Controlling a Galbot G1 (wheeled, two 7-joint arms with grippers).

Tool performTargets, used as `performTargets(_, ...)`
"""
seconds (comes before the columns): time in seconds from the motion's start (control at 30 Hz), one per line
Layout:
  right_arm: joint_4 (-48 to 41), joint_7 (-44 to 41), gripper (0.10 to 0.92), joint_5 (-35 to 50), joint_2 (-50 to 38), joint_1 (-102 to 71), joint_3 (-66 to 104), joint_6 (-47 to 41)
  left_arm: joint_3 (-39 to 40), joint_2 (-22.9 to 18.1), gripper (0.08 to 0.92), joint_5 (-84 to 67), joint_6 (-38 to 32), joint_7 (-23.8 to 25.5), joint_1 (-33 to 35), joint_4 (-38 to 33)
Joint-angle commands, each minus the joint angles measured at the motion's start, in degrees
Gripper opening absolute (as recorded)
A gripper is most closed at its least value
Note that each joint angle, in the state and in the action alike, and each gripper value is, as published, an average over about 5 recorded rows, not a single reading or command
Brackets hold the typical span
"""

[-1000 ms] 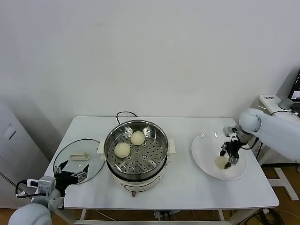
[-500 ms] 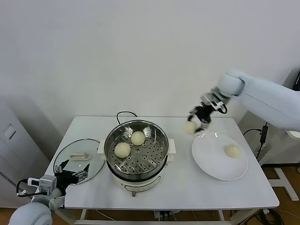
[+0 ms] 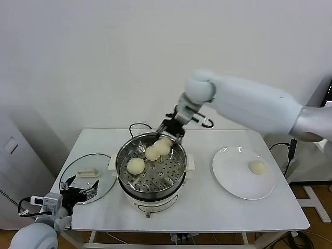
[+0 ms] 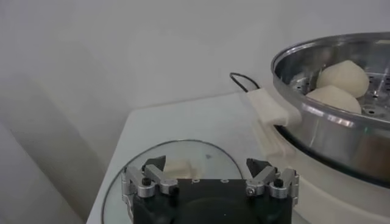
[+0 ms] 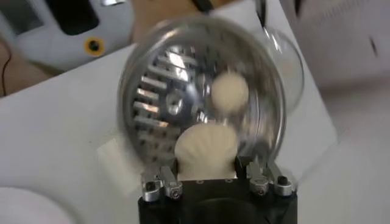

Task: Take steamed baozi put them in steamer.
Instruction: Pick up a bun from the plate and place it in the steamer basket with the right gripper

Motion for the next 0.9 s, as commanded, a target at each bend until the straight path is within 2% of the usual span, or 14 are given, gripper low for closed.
performTargets(0.03, 5.1, 0.4, 0.568, -5.6, 6.4, -1.9, -1.4, 7.1, -0.1, 0.1, 0.823, 0.0, -0.1, 0.1, 0.0, 0.0)
performTargets(0.4, 3.9, -1.8, 0.568, -15.4, 6.6, -6.5, -0.6, 13.6, -0.2, 0.1, 0.823, 0.0, -0.3, 0.1, 0.5, 0.0)
performTargets(0.9, 3.4, -2.1, 0.568, -18.8, 7.5, -10.1, -0.3, 14.5, -0.1, 0.1, 0.823, 0.0, -0.5, 0.2, 0.2, 0.6)
